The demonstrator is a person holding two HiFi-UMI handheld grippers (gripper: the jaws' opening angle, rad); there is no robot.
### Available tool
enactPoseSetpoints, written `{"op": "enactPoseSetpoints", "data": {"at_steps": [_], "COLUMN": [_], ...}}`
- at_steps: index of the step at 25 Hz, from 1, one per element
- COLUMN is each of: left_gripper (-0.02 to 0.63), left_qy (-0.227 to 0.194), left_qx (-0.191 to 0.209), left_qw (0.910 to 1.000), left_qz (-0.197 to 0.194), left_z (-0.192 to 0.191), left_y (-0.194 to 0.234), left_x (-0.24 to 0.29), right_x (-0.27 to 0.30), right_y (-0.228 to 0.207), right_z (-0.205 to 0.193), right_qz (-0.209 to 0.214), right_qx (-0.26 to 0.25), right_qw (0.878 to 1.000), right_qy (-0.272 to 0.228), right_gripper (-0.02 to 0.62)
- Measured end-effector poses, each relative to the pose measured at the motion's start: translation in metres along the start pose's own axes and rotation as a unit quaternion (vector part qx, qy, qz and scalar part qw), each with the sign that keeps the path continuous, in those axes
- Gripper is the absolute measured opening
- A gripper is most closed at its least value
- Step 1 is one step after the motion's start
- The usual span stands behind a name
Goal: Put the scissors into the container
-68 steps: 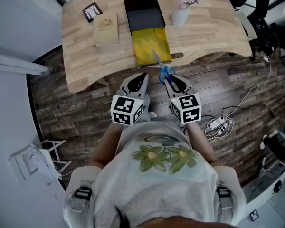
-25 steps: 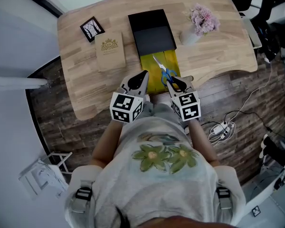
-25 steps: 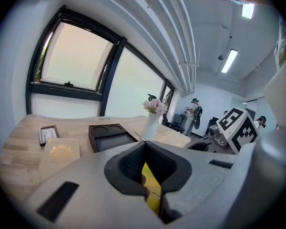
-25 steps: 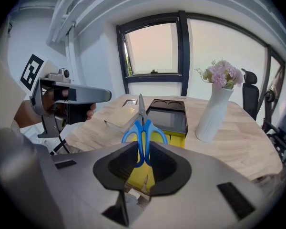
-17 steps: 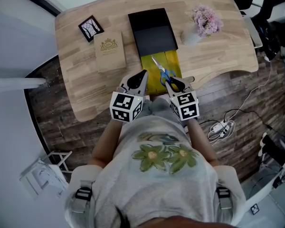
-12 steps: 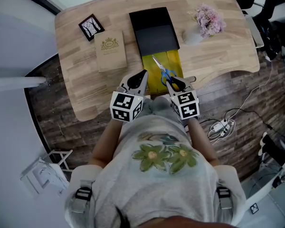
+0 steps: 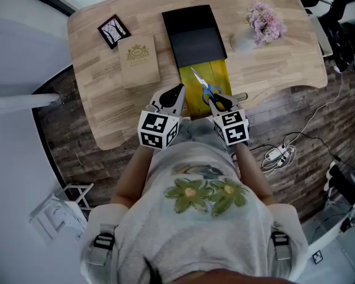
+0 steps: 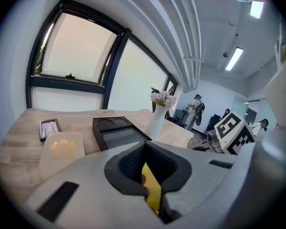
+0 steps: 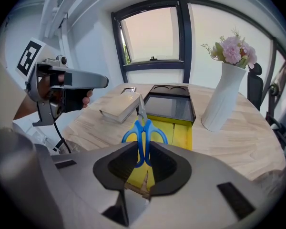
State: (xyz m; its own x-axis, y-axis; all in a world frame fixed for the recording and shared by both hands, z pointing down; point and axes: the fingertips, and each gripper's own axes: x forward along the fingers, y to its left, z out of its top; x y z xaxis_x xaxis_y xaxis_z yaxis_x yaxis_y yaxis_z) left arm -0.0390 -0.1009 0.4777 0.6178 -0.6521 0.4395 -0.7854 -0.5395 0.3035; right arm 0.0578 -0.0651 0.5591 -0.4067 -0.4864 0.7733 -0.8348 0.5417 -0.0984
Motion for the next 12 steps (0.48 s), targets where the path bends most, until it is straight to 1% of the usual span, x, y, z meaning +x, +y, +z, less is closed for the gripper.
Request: {"op": "enactPoseSetpoints", "data": {"at_steps": [12], "left_gripper": [0.006], "left_qy": [0.015], "left_qx": [-0.005], "left_qw": [0.9999], "left_qz": [0.004], "left_z": [-0.009], "left_y": [0.005], "left_x": [0.004], "right_x": [0.019], "right_y": [-0.009], "right_z": [-0.010], "right_qz": [0.000], "right_qx": [-0.001], "right_qw": [1.000], "right_qy": [0.021], "right_gripper": [0.075]}}
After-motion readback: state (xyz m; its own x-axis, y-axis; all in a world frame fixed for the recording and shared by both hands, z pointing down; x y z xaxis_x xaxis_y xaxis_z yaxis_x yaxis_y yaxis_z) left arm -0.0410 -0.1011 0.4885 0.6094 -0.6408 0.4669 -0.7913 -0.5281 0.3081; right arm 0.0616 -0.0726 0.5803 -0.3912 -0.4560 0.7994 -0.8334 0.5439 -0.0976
